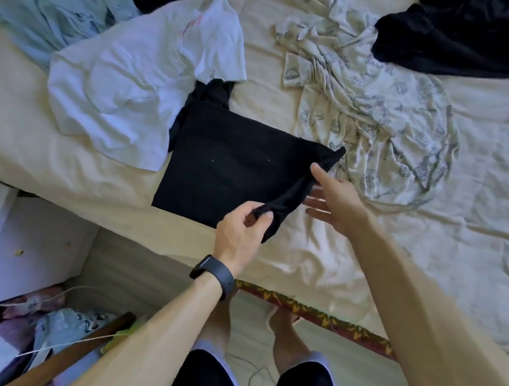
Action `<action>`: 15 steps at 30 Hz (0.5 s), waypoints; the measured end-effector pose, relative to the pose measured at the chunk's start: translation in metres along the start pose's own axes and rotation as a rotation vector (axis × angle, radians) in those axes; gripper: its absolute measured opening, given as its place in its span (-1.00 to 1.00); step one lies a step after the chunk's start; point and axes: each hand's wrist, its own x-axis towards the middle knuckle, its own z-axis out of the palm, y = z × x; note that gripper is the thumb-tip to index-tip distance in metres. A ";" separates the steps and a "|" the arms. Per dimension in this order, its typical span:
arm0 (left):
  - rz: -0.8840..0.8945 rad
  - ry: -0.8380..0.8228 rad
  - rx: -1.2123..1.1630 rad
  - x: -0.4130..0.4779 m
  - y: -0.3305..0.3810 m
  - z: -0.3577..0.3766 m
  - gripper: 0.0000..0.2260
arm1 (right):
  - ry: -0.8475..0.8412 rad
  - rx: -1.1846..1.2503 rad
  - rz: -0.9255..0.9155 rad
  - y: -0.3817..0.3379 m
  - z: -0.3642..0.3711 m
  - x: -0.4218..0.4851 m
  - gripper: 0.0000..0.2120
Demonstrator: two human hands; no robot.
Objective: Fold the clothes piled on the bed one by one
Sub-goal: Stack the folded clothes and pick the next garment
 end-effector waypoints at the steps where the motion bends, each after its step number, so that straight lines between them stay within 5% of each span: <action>1: 0.018 -0.014 0.024 -0.002 -0.001 -0.001 -0.98 | 0.029 -0.022 -0.018 -0.005 0.003 0.005 -0.62; 9: 0.142 -0.058 0.027 -0.011 -0.004 -0.017 -0.88 | 0.230 -0.248 -0.060 -0.036 0.017 0.021 -0.83; 15: 0.120 0.109 -0.079 -0.001 -0.025 -0.069 -0.87 | 0.255 -0.297 -0.141 -0.078 0.088 0.016 -0.95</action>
